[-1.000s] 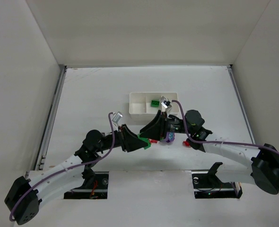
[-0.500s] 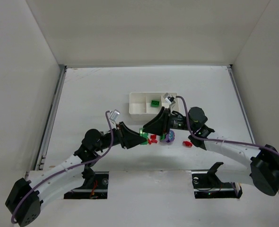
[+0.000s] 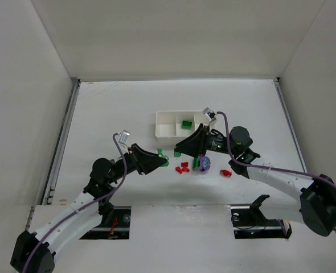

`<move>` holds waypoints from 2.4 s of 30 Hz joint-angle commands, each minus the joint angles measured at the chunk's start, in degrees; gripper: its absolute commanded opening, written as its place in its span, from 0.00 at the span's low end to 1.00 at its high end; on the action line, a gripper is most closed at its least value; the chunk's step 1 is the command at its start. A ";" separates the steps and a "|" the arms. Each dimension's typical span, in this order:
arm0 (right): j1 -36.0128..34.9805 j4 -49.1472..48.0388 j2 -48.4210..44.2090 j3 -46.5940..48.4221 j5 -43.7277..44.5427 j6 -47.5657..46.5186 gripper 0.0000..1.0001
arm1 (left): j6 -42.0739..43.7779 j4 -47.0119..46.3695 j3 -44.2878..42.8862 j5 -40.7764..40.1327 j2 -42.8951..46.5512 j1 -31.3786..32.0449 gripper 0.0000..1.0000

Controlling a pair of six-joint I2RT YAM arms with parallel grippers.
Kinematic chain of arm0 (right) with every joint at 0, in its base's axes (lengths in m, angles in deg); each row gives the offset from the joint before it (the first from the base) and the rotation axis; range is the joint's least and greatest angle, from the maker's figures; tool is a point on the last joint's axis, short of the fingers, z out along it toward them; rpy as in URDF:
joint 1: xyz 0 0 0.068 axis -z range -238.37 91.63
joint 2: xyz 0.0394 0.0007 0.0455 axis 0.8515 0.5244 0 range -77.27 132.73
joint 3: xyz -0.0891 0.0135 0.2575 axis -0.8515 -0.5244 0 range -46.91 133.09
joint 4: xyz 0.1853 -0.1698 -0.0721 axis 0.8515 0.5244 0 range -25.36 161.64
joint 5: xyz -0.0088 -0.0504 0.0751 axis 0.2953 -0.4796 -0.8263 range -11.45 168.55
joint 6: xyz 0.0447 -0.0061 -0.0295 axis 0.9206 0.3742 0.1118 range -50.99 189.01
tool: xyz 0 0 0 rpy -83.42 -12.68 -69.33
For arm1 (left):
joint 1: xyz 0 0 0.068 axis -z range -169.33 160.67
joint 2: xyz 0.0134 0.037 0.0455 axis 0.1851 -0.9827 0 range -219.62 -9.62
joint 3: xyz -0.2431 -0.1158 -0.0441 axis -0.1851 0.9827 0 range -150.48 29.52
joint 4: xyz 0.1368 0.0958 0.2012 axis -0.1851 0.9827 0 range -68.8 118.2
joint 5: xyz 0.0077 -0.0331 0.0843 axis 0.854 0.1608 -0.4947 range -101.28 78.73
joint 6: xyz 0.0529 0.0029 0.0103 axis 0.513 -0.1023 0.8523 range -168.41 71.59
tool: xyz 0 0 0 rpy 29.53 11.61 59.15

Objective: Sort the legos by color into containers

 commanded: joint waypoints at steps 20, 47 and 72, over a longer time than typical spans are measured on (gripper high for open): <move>10.08 19.05 23.83 17.94 36.77 -8.27 0.44 | 1.61 -10.89 -1.00 -17.98 -11.02 1.51 0.21; -4.33 -5.46 2.39 -1.13 17.09 13.70 0.75 | -11.13 -26.01 -1.52 -29.85 -19.81 4.67 0.25; -5.13 -16.72 7.40 -0.34 11.82 17.66 0.60 | -17.29 -27.24 1.99 -32.84 -18.06 8.89 0.27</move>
